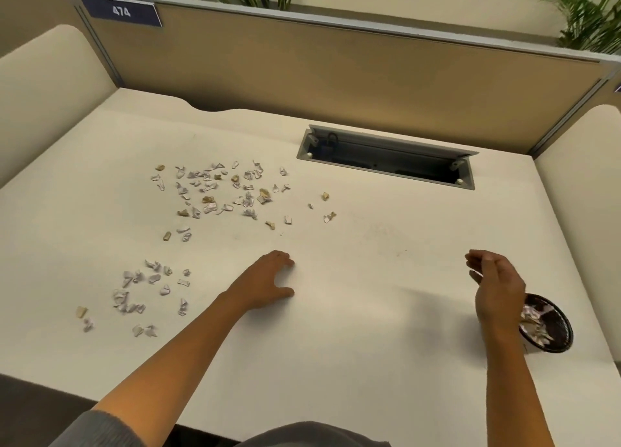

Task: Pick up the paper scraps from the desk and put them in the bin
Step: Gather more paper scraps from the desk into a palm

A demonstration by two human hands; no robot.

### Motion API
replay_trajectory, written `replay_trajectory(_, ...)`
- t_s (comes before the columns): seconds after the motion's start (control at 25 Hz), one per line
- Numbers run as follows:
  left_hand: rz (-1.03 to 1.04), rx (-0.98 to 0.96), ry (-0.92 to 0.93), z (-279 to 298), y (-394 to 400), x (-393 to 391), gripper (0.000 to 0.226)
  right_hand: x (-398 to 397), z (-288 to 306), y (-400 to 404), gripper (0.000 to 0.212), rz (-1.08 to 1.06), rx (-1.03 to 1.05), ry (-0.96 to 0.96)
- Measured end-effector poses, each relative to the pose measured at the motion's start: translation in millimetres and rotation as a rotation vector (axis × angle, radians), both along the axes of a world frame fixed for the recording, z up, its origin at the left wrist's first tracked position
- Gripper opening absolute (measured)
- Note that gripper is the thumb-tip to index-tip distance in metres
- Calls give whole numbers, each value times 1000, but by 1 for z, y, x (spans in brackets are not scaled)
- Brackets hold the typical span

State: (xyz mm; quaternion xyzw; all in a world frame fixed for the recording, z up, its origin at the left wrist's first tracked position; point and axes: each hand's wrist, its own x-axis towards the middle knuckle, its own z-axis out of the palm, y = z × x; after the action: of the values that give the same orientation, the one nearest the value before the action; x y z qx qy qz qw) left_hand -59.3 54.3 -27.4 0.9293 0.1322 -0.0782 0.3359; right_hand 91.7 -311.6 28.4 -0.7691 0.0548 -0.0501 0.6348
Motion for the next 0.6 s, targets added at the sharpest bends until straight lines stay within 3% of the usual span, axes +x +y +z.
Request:
replay_trajectory(0.08, 97, 21, -99, 7, 18, 8, 57, -3, -6, 28, 28, 71, -20, 16)
replay_trajectory(0.2, 298, 120, -200, 10, 52, 20, 68, -12, -16, 69, 29, 152, -54, 47)
replay_trajectory(0.4, 554, 101, 33, 8, 105, 45, 95, -28, -25, 119, 27, 241, -124, 100)
replay_trajectory(0.6, 544, 1, 87, 2, 127, 72, 100, -36, -32, 148, 28, 244, -173, 136)
